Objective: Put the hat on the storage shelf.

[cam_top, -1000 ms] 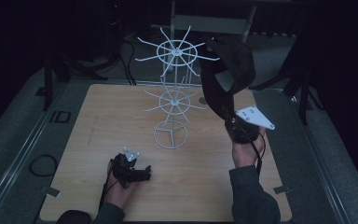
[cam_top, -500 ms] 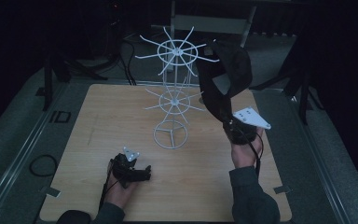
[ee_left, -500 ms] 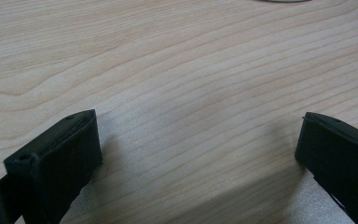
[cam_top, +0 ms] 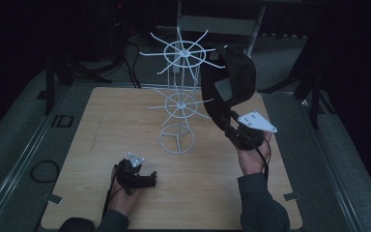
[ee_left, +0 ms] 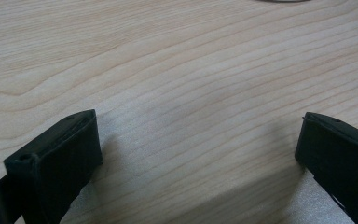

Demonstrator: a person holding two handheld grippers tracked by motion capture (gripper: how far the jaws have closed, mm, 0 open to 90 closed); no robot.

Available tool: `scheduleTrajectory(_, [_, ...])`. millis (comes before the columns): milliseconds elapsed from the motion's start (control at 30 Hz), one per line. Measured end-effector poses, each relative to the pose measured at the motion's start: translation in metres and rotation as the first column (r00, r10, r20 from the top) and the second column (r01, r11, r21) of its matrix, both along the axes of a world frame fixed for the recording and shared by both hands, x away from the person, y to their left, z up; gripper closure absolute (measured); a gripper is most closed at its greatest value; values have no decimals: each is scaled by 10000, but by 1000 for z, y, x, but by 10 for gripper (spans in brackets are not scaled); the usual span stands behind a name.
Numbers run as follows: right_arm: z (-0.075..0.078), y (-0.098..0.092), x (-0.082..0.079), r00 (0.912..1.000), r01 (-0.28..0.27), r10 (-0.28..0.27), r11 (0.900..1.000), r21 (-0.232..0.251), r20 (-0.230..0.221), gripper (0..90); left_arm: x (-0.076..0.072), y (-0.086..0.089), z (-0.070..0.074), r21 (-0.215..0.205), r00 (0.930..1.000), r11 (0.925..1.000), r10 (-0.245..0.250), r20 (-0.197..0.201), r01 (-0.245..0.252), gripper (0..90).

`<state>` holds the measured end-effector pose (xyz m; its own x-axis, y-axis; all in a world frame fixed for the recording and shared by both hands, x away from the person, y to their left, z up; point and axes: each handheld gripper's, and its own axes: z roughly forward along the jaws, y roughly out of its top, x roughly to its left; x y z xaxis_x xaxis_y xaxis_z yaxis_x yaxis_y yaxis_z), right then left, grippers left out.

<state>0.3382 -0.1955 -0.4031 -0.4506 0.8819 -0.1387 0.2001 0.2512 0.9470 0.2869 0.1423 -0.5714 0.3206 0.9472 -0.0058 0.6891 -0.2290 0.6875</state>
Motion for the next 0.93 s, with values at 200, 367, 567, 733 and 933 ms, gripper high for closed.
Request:
scheduleTrajectory(200, [0, 0, -1, 9997, -10, 12, 10000, 93, -239, 468, 0, 0, 0, 1, 10000, 10000, -1, -2, 1, 1])
scheduleTrajectory(367, [-2, 0, -3, 9979, 104, -85, 9995, 305, -646, 239, 0, 0, 0, 1, 10000, 10000, -2, -1, 2, 1])
scheduleTrajectory(567, [-6, 1, -15, 9968, 124, -80, 9984, 544, -798, 144, 0, 0, 0, 0, 10000, 10000, 0, -2, 0, 1])
scheduleTrajectory(733, [-13, 4, -17, 9954, 48, -6, 9990, 438, -954, 142, 0, 0, 0, -4, 10000, 10000, 12, 18, -12, 2])
scheduleTrajectory(933, [-25, 10, -16, 9917, -93, 139, 9993, 361, -1277, 142, 0, 0, 0, -9, 10000, 10000, 15, 13, -15, 1])
